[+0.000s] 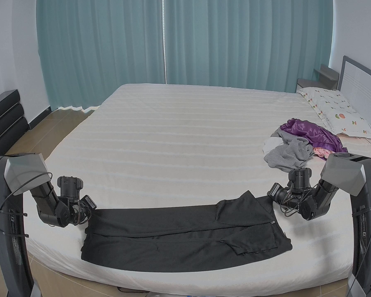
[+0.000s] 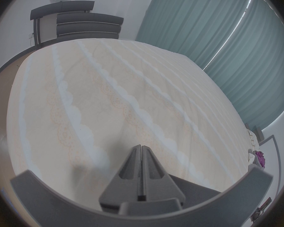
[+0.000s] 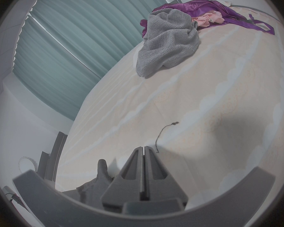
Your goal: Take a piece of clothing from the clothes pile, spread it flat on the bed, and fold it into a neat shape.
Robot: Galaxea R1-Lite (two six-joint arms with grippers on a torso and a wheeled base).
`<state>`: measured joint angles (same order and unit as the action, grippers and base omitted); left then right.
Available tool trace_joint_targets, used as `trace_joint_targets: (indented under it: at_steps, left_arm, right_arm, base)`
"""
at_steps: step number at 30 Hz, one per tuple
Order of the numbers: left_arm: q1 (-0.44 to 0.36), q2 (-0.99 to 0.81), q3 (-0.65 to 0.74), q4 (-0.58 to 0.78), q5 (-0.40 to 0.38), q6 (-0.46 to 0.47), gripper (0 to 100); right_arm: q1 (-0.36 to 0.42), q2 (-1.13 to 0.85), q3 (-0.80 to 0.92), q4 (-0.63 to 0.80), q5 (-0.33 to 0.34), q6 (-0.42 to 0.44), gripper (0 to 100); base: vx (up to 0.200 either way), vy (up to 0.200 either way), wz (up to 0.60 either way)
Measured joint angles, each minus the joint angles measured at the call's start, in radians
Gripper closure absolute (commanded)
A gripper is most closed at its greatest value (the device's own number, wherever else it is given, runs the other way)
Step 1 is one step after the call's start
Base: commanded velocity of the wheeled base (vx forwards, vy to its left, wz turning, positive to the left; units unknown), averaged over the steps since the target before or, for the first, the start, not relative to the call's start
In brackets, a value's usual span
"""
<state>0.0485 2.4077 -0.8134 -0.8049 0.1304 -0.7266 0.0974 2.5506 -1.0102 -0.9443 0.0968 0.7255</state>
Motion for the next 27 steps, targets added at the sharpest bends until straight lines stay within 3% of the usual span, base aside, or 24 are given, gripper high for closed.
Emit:
trace_joint_targets:
  at_steps: [5, 6, 7, 18, 24, 27]
  left_arm:
    - [0.0, 0.0, 0.002, 0.0, 0.001, 0.0, 100]
    - [-0.001, 0.0, 0.002, 0.0, 0.0, 0.001, 0]
    - [-0.001, 0.0, 0.003, 0.0, 0.0, 0.001, 0]
    - [0.0, -0.005, 0.006, -0.003, -0.008, -0.011, 0]
    - [0.015, -0.019, 0.01, 0.004, -0.042, -0.072, 0]
    - [0.032, -0.037, 0.023, 0.008, -0.086, -0.091, 0]
  right_arm:
    - [-0.004, 0.0, 0.0, -0.014, 0.001, 0.0, 100]
    - [-0.004, 0.0, 0.0, -0.014, 0.001, -0.001, 100]
    - [-0.004, 0.0, 0.0, -0.014, 0.001, -0.001, 0]
    - [-0.005, -0.035, 0.064, -0.143, 0.028, 0.0, 0]
    - [0.002, -0.118, 0.19, -0.18, 0.181, -0.064, 0]
    - [0.013, -0.148, 0.23, -0.18, 0.217, -0.124, 0]
  base:
    - [0.0, 0.0, 0.0]
    - [0.0, 0.0, 0.0]
    - [0.0, 0.0, 0.0]
    - [0.0, 0.0, 0.0]
    - [0.0, 0.0, 0.0]
    - [0.0, 0.0, 0.0]
